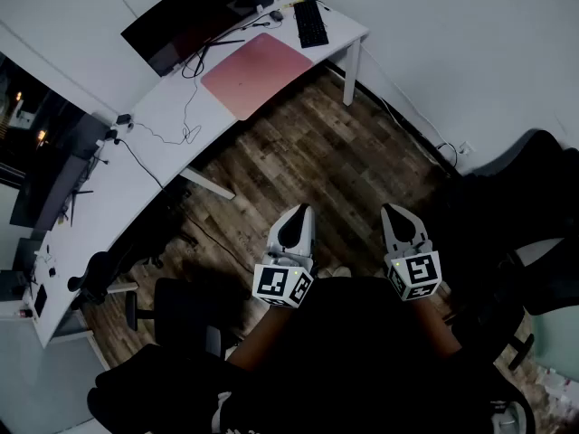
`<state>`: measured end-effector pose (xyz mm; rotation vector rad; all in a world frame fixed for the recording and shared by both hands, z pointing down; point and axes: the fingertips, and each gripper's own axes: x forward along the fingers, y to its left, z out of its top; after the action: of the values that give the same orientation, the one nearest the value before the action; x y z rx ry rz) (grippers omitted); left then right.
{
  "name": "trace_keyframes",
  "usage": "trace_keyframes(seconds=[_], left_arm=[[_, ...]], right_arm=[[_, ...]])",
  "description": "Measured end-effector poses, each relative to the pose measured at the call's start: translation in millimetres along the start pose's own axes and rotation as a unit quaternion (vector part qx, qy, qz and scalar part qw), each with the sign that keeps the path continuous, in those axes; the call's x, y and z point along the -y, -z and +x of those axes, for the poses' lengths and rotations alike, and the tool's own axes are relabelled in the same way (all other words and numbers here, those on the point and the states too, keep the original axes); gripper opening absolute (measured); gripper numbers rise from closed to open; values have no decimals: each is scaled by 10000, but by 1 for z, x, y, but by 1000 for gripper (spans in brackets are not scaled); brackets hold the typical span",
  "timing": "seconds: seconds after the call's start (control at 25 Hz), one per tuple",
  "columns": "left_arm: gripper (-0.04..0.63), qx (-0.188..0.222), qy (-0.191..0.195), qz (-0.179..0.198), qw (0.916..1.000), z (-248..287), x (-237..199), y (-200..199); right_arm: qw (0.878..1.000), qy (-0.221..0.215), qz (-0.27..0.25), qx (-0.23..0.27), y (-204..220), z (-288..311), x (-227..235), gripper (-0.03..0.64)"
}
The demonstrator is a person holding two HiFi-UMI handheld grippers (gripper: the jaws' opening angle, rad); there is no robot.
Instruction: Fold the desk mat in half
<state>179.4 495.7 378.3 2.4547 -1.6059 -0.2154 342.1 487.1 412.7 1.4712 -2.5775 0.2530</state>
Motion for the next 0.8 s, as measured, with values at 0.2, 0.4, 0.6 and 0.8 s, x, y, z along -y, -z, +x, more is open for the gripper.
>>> trace_keyframes(seconds=[0.2,0.4,0.6,0.8], left_arm=[[24,11,-24,77,10000,-9,-1,4],[25,48,79,48,9999,-18,1,6],[26,-63,122,106,9999,-22,1,10],[150,-26,182,187,9997,-23,3,7]], right_arm=[[9999,-57,-63,73,2,-5,-5,0],[9994,-265,-42,200,-2,-8,-14,0],[9991,-413,7,132,7,-9,-16,1],[9996,-221,-46,192,8,-16,-3,57]])
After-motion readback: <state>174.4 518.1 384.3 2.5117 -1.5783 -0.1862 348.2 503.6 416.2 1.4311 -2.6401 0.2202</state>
